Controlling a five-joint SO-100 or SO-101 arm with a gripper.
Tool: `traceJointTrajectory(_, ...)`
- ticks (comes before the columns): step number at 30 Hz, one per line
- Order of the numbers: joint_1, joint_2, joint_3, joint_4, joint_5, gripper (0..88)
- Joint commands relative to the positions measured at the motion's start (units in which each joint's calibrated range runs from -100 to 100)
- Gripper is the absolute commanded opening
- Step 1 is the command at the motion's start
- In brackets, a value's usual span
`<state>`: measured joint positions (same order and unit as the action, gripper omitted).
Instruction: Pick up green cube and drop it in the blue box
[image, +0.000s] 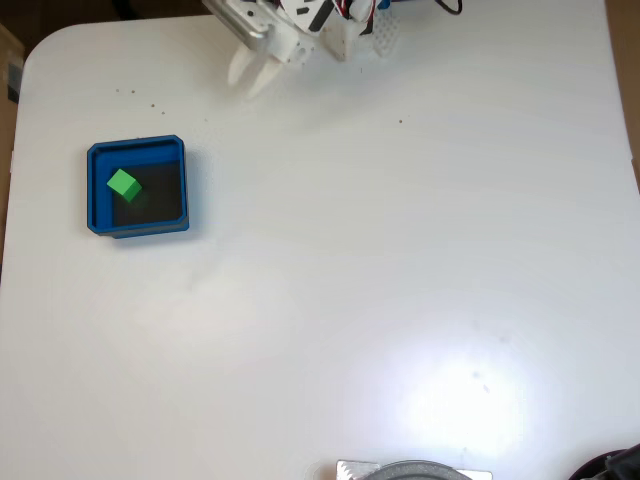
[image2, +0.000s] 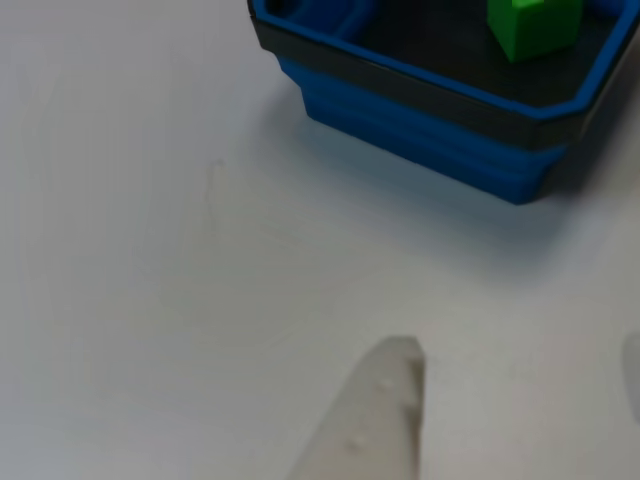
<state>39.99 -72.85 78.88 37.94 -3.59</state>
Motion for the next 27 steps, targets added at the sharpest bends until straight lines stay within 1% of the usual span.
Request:
traceJointTrajectory(1, -0.4, -9.7, 9.6, -6.6, 0.1, 17.2)
traceJointTrajectory(8, -0.4, -25.9, 20.0, -6.8, 0.1, 17.2)
traceJointTrajectory(13, -1.9, -26.7, 20.5, -6.8, 0.2, 17.2)
traceJointTrajectory(18, -7.4, -26.6, 20.6, -6.4, 0.0, 17.2)
traceJointTrajectory(27, -23.7, -26.5, 20.6, -6.4, 0.1, 17.2)
